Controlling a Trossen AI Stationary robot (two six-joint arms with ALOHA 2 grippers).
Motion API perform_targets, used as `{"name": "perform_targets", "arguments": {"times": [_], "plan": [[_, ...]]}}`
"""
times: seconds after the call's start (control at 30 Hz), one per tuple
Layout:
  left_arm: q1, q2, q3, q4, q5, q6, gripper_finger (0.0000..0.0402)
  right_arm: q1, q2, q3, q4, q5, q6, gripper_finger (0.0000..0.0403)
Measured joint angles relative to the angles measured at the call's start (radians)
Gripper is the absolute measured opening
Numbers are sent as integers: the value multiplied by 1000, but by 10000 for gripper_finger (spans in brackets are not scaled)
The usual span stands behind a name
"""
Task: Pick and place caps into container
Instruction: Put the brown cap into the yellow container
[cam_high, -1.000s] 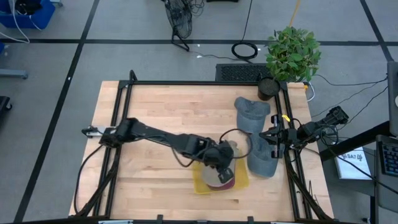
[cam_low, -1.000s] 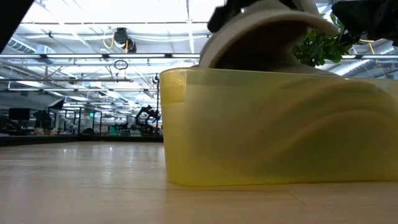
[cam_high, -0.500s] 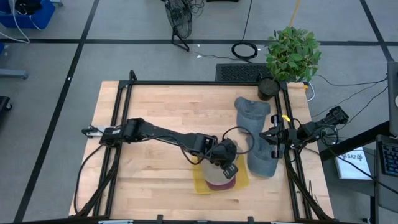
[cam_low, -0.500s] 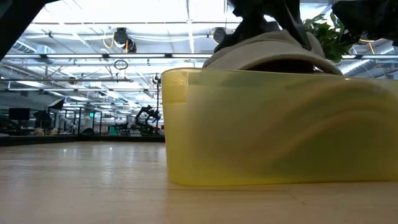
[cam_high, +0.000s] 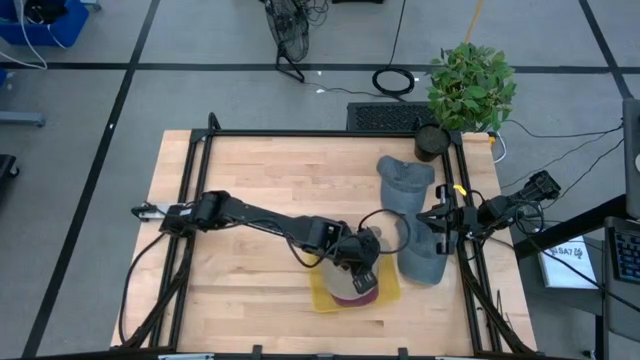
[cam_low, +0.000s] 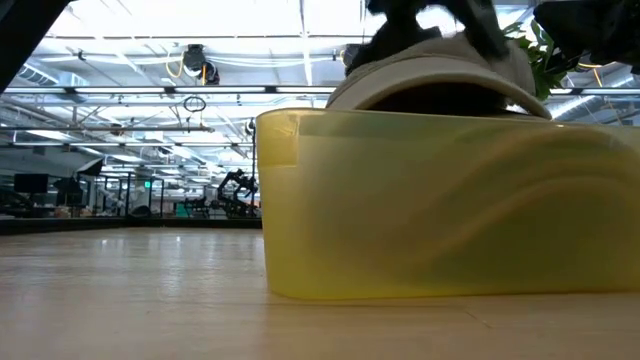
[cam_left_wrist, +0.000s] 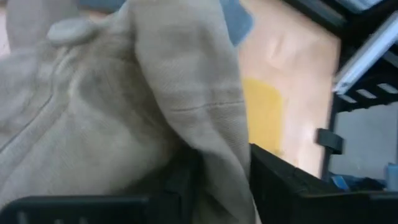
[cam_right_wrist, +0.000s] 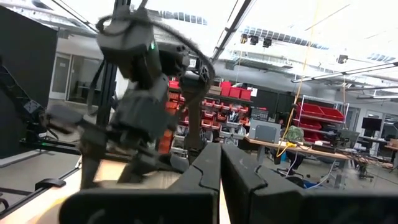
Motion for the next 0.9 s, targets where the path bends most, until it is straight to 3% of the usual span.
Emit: {"name": "perform_targets", "arguments": {"times": [0.37, 0.5, 0.63, 0.9], "plan": [[-12, -127, 0, 3, 12, 119, 210, 0, 0, 0, -1, 0, 4, 0], [-6, -185, 1, -37, 91, 331, 207, 0, 0, 0, 0, 0, 4, 0], [-7, -211, 2, -145, 76, 592, 196, 0, 0, 0, 0, 0, 3, 0], [-10, -162, 1, -211, -32, 778, 214, 0, 0, 0, 5, 1, -12, 0]]}}
